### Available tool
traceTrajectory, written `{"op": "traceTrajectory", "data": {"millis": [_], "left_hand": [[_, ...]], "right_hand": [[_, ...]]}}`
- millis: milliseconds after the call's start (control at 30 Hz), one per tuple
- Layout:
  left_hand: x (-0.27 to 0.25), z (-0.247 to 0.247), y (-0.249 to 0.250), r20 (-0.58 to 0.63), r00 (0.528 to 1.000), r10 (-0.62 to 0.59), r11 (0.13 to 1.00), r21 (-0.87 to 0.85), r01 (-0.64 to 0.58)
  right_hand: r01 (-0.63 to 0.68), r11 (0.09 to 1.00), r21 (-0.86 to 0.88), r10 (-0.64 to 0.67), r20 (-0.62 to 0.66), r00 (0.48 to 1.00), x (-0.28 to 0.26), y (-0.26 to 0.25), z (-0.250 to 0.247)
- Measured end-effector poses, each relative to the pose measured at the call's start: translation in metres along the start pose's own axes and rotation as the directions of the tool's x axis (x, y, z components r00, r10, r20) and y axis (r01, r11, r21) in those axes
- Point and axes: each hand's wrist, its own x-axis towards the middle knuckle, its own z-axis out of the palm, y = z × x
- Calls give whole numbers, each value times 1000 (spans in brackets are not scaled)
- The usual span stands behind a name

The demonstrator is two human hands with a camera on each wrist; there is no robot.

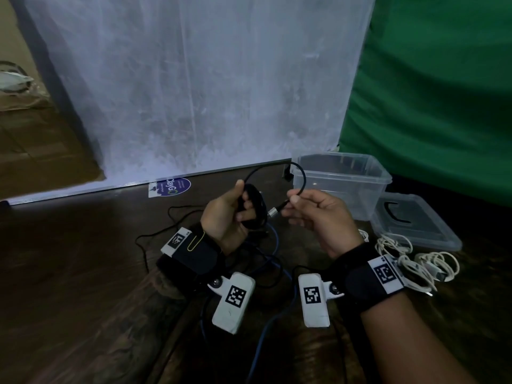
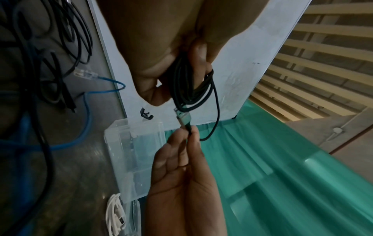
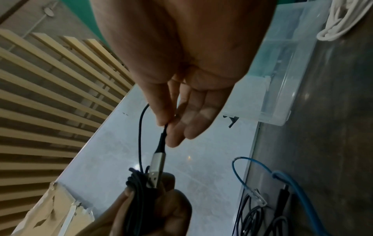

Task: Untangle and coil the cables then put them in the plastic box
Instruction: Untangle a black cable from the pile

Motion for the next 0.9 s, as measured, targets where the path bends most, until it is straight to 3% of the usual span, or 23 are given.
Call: {"op": "traceTrajectory", "data": {"millis": [133,267,500,700,900], "left_hand": [[-2,1,-4,26,1000,2,999,48,-3],[-3,3,-9,20,998,-51,999,15,51],[0,-6,-13,117,987,-108,992,-52,114],[0,-6,-16,83,990,-112,993,-11,113],[-3,2,-18,16,997,-76,997,36,76]], "right_hand": [[7,999,35,-5,-50,999,2,2,0],[6,1000,30,-3,-89,996,1,4,2],[-35,999,31,40,-141,989,2,8,4],[-52,995,84,67,-177,982,1,9,7],[-158,987,35,159,-28,987,-6,4,12]]}}
